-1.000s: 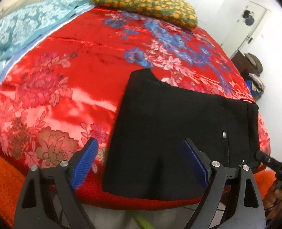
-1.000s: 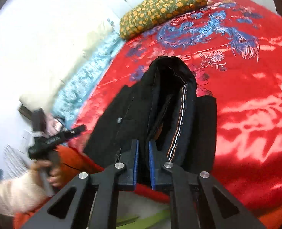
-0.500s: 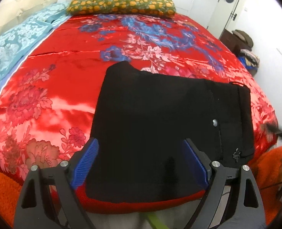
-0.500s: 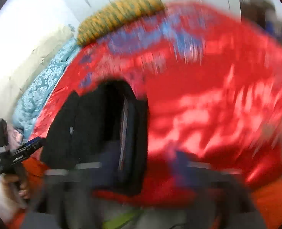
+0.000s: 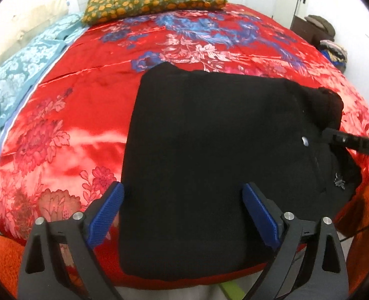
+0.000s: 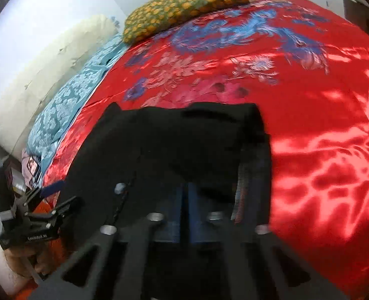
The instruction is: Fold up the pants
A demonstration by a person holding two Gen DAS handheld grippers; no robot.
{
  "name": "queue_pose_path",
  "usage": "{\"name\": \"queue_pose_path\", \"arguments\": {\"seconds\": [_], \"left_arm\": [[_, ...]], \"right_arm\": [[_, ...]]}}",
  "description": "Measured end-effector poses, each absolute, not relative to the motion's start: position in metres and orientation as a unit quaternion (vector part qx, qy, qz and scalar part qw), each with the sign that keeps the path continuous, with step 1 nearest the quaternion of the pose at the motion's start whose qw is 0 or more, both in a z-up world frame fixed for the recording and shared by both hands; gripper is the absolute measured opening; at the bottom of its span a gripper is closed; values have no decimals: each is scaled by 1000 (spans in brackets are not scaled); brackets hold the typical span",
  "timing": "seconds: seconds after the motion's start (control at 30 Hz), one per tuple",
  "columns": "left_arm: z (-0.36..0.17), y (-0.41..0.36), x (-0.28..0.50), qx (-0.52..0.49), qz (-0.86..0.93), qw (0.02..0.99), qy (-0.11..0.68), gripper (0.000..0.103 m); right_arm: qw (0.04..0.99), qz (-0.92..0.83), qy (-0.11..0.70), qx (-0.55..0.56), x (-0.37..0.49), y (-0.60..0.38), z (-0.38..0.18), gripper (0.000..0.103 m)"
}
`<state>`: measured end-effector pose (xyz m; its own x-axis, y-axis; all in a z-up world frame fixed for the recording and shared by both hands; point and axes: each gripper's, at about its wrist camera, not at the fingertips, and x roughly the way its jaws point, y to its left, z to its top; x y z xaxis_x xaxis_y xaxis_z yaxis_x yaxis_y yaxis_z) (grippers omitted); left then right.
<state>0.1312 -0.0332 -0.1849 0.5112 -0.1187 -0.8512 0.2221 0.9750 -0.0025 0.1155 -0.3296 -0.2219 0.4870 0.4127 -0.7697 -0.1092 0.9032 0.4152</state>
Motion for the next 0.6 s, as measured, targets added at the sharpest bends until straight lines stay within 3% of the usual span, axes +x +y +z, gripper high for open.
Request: {"name": "queue_pose_path", "arguments": {"seconds": [0.13,0.23,0.27,0.3,0.43,0.6], "left_arm": [[-178,-36,133,55,-98,873,475,96],[-167,-33,131,53,-93,885,454,96],[-166,-33,132,50,-93,886,452,96],[-166,-33,133,48,-94,886,452,96],[-178,-38,141,69,-87,879,463,96],[-194,-37,145,65,-97,868,483,103]], "right_arm": [[860,144,475,114,109,-317,-211,1],[895,138,417,77,85,-315,-172,31],[902,142,404,62,86,-310,-165,55],[911,145,384,33,87,-303,-153,65],[907,144,395,-18,115,-290,-151,65],[866,125,483,11,152,-313,-208,60]]}}
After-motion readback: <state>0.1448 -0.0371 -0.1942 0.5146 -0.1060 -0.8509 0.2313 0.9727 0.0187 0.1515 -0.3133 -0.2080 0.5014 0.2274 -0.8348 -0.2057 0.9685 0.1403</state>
